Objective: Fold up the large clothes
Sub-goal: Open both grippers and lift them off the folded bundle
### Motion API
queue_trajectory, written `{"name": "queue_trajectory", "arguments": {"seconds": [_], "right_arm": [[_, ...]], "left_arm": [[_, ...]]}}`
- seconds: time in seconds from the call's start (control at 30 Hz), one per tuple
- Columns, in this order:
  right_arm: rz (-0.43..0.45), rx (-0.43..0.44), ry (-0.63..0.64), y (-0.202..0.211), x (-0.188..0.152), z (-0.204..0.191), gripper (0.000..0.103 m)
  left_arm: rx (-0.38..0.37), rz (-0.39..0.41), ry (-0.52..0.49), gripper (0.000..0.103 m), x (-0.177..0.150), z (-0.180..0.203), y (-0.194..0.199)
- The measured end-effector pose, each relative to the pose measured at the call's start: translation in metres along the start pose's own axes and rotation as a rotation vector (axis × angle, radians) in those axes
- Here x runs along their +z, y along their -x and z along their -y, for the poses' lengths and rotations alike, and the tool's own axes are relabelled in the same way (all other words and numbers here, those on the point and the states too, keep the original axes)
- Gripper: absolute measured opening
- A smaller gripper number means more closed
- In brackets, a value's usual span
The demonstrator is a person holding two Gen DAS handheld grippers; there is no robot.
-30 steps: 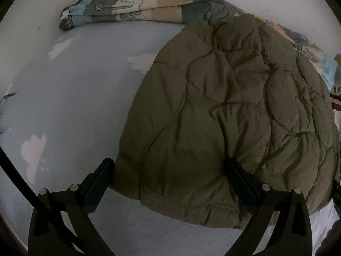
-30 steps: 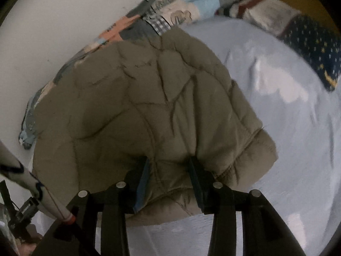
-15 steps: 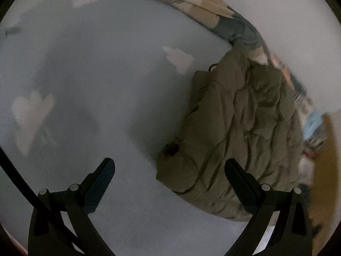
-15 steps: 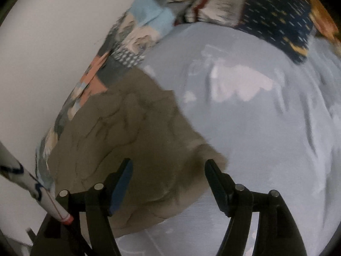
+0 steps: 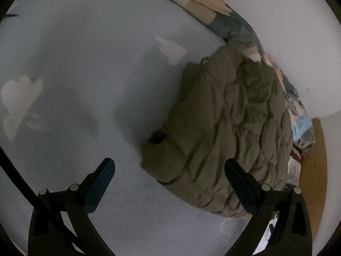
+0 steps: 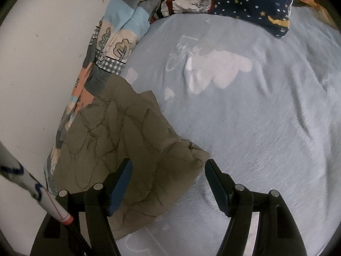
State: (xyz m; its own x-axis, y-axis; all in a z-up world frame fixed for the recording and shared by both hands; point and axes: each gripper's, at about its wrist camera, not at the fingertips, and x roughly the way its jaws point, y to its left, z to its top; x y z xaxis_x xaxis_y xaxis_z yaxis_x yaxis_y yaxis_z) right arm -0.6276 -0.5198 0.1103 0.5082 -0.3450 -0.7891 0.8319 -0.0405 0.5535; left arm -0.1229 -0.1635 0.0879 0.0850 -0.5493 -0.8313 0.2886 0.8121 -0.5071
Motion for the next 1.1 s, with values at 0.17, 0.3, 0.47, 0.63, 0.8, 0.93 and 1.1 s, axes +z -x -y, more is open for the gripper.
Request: {"name": "queue_trajectory", "arguments": {"seconds": [0.17, 0.3, 0.47, 0.63, 0.8, 0.93, 1.1], "right_arm": [[-0.04, 0.032, -0.05, -0.007, -0.001, 0.008, 0.075], [-0.071, 0.065, -0.102, -0.012, -0.003, 0.017, 0.077], [-0.077, 0.088, -0.128, -0.015, -0.006, 0.019, 0.078], [-0.087, 0.105, -0.154, -0.02, -0.008, 0.021, 0.079], [-0.089, 0.115, -0.201, -0.029, -0.009, 0.028, 0.079], [-0.085, 0.139, -0.247, -0.037, -0.012, 0.034, 0.079], [-0.077, 0.16, -0.285, -0.048, -0.015, 0.037, 0.082]], "left_arm": [[-0.005, -0.028, 0.008, 0.103, -0.005, 0.005, -0.011], [-0.044, -0.049, 0.04, 0.103, -0.008, -0.001, -0.015], [-0.087, -0.048, 0.075, 0.103, -0.012, -0.007, -0.014], [-0.143, -0.059, 0.134, 0.103, -0.014, -0.017, -0.016], [-0.178, -0.067, 0.185, 0.103, -0.013, -0.026, -0.024], [-0.213, -0.066, 0.207, 0.103, -0.014, -0.029, -0.03], [-0.221, -0.058, 0.226, 0.103, -0.013, -0.029, -0.044]]}}
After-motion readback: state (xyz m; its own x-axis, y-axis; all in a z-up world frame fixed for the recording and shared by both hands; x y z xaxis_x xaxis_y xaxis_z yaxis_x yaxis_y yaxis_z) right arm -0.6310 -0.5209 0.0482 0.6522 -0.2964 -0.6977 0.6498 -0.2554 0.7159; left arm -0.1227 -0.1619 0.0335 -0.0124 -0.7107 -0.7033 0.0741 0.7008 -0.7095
